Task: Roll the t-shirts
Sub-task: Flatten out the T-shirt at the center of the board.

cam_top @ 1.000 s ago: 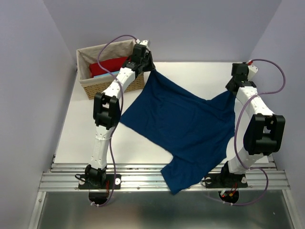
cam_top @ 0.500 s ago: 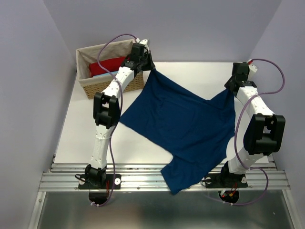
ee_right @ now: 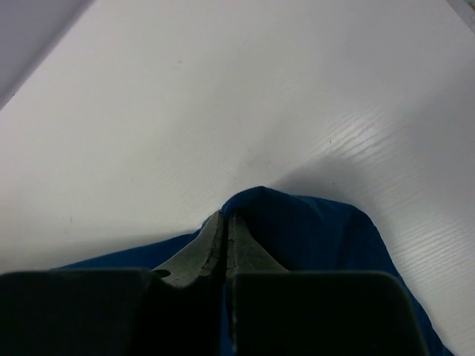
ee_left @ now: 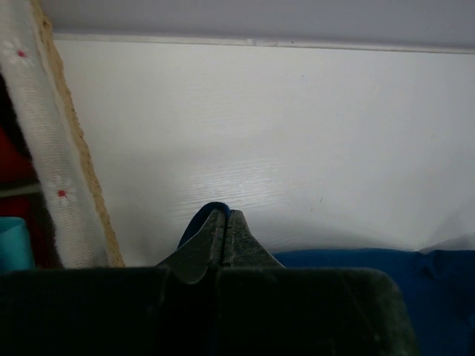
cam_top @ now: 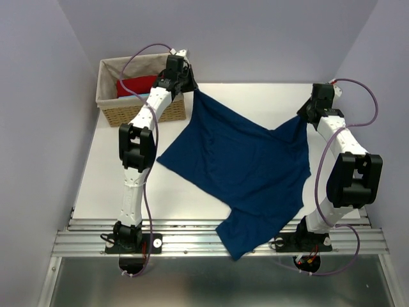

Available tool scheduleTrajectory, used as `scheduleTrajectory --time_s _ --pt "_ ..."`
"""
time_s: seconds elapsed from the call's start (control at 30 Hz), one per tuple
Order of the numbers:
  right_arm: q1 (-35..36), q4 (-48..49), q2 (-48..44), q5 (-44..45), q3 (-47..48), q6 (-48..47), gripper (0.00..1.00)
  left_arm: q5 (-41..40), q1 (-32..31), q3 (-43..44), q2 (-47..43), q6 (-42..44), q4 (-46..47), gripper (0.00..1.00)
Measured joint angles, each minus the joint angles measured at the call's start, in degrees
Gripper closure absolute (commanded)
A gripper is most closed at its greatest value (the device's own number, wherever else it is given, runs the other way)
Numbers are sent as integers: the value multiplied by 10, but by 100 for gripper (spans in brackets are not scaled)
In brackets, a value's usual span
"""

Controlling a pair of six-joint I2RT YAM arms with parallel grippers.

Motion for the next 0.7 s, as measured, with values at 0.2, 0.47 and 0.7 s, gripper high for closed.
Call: scheduleTrajectory --time_s 0.2,0.47,0.7 --pt "0 2 0 -21 0 3 99 -29 26 0 -3 9 18 100" --pt "-2 5 -7 -8 -11 3 99 -28 40 -3 -3 12 29 100" --pt "-59 -9 -52 1 -53 9 99 -15 10 0 -3 25 32 100"
